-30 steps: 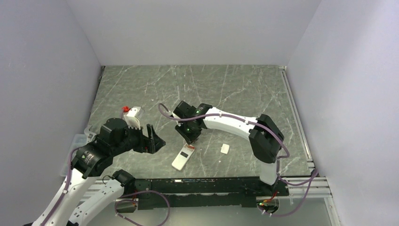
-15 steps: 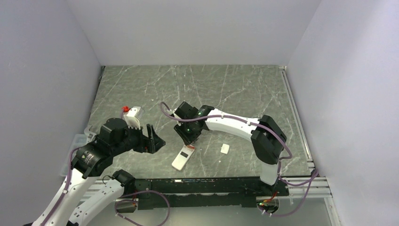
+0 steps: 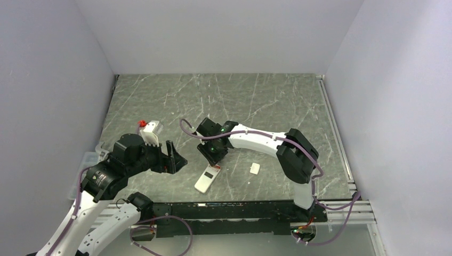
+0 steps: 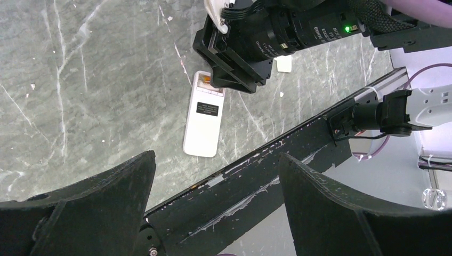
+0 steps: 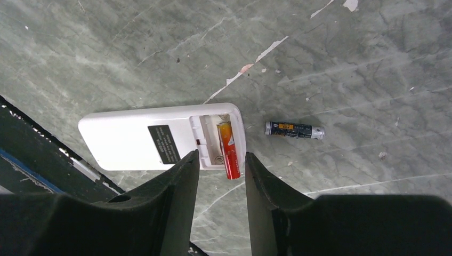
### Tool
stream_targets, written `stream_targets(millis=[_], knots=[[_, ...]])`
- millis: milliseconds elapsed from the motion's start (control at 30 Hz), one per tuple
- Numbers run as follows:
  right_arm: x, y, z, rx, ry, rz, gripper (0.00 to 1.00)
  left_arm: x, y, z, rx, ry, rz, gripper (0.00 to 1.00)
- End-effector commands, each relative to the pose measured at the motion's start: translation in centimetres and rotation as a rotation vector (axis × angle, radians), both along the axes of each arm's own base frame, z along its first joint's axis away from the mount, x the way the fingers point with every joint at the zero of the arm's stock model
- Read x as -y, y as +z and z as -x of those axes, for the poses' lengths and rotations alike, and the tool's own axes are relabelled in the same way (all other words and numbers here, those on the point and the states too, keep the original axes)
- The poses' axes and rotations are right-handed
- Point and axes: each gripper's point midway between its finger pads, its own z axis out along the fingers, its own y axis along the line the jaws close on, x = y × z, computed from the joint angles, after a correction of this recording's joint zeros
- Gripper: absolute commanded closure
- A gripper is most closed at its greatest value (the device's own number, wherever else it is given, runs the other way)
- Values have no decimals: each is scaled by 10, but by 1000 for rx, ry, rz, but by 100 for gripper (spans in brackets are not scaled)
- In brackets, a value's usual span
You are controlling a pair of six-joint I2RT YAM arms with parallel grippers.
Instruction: Load the batteries into the remote control
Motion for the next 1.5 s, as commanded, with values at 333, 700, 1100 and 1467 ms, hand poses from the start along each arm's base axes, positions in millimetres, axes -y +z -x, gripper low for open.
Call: stream_targets(millis=[333, 700, 1100, 1467], knots=[[-1, -13, -1, 2, 10, 16, 63, 1, 5, -5, 35, 8, 15, 10], [-1, -20, -2, -4, 9, 27, 64, 1, 6, -5, 38, 8, 17, 10], [-2, -23, -3, -8, 10, 31, 65, 0, 6, -5, 40, 10, 17, 10], [-2, -26, -2, -9, 9, 35, 71, 1, 6, -5, 40, 9, 17, 10]])
